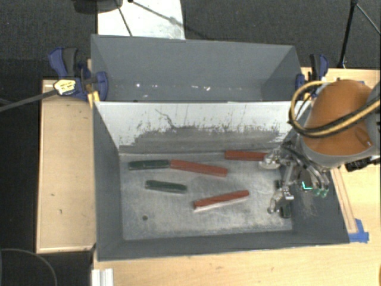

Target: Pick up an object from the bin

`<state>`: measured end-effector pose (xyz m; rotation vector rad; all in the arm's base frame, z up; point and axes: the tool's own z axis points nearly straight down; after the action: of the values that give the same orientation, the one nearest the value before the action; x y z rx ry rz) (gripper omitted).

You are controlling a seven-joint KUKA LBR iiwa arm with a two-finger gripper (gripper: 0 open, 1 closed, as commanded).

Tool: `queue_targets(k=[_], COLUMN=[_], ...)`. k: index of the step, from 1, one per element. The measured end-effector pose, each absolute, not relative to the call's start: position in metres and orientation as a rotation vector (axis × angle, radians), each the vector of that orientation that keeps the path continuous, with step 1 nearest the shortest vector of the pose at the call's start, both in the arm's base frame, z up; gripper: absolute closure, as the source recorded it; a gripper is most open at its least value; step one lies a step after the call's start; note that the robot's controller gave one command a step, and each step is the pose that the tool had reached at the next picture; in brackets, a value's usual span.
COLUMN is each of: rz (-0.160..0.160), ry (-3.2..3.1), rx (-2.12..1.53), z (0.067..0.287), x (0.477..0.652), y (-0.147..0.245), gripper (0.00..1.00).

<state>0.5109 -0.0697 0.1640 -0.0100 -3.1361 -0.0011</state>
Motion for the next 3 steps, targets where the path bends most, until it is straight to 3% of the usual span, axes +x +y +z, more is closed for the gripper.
queue_targets(k=[1,2,3], rz=[0.0,0.004,0.0], ry=[-3.144,-3.151,-3.14], rx=[-0.007,0.067,-0.196], z=[0.168,0.134,0.075], x=[0.513,0.53,0.543], y=[-0.07,-0.056,-0.033], gripper=[0.0,0.0,1.0])
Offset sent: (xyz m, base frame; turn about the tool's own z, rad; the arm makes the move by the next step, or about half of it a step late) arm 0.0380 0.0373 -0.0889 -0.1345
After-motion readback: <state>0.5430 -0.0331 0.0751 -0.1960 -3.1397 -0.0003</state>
